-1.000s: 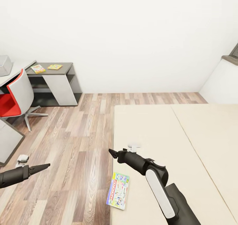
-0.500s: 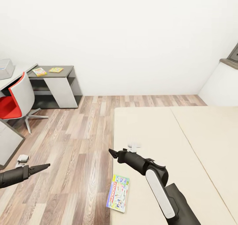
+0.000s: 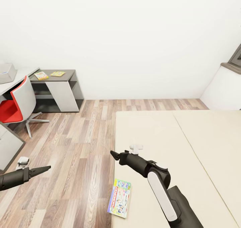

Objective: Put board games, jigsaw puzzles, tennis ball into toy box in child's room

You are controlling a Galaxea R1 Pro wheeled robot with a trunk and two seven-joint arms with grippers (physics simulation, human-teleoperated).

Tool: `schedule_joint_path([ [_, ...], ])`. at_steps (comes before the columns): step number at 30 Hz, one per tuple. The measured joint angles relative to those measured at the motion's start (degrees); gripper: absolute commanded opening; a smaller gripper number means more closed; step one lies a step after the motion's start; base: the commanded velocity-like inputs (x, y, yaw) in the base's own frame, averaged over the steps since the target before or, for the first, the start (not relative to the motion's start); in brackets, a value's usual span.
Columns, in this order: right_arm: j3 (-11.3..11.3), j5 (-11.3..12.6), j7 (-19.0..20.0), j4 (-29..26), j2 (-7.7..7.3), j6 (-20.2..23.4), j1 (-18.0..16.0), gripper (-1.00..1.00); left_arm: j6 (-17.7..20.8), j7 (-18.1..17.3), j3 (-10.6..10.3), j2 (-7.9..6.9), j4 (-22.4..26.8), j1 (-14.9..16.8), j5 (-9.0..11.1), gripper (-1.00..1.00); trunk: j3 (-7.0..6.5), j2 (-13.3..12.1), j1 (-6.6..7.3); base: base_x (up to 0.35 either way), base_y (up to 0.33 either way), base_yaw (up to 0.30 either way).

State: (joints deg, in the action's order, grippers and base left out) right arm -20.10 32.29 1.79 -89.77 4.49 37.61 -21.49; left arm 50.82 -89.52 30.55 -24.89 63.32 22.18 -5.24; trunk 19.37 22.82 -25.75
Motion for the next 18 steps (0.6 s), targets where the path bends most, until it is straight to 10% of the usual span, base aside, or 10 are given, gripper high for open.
schedule_joint_path([
  [18, 0.0, -0.2, -0.1, 0.2, -0.03, -2.0, 0.0, 1.0, 0.0, 0.0, 0.0, 0.0, 0.0, 0.0, 0.0, 1.0, -1.72, 0.0, 0.0, 0.0, 0.0, 0.0],
])
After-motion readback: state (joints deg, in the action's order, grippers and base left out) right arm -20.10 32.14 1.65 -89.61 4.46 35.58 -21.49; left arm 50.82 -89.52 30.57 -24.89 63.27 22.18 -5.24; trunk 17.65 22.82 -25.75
